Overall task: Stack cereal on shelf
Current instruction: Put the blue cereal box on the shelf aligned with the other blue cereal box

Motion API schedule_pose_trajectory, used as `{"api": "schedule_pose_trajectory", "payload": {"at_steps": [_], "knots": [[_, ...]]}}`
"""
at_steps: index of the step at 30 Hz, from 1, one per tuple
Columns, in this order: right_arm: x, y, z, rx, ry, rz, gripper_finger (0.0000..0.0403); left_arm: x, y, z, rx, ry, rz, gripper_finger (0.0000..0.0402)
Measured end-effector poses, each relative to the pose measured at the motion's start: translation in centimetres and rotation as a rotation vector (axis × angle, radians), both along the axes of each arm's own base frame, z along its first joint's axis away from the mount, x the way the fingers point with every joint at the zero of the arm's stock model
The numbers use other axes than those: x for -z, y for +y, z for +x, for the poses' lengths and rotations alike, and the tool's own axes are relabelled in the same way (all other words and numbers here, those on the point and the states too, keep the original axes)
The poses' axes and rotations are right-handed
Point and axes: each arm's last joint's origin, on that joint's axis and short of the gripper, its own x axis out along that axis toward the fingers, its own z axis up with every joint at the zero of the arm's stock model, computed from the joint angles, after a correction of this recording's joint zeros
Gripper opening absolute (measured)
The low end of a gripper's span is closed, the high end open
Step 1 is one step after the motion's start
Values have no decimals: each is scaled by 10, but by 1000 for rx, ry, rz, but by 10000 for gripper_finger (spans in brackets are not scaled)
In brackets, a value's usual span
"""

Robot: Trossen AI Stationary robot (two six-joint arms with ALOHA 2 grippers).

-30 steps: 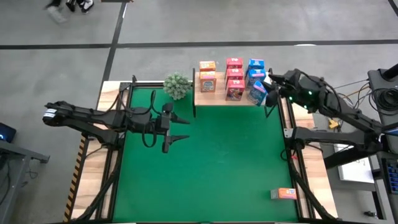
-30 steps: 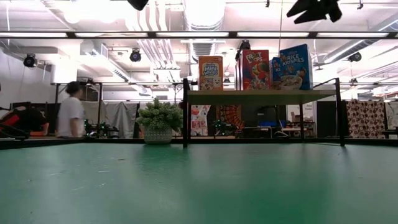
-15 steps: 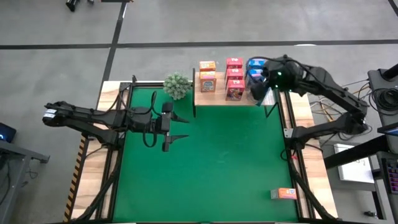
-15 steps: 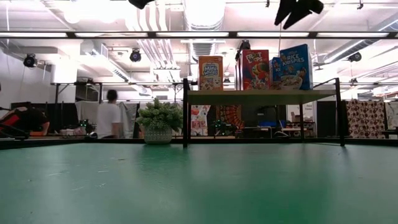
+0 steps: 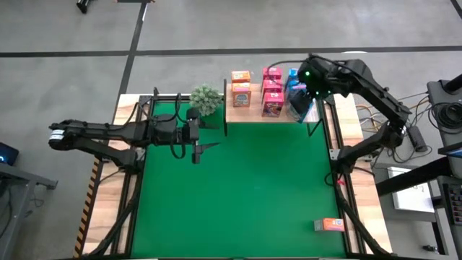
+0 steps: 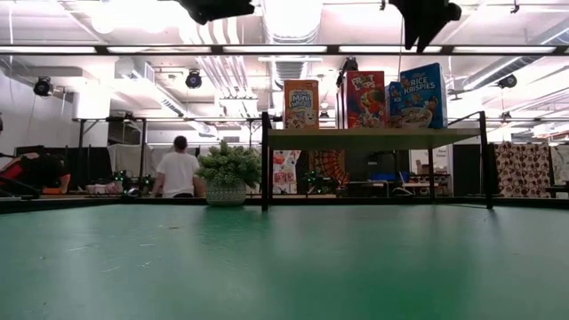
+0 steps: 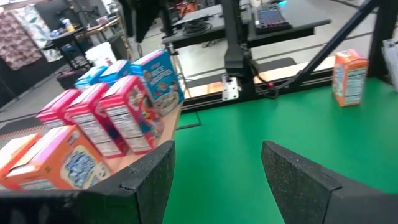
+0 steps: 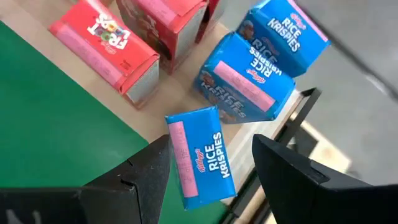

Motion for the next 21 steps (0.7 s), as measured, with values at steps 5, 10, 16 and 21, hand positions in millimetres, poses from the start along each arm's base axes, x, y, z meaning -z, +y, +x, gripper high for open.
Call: {"api": "schedule_pose_trajectory", "payload": {"at_steps": [5,10,16,21], "knots": [[2,-9,-1,15,-36,76,230,0,3,0,-16,1,-3,223],[5,-10,-4,1,-11,75,241,1,4,0,-13,10,12,223],[7,-10,-5,10,-16,86,230,2,4,-1,-9,24,30,223],[11,-12,-3,8,-39,151,257,2,4,-1,-6,26,40,223]]}}
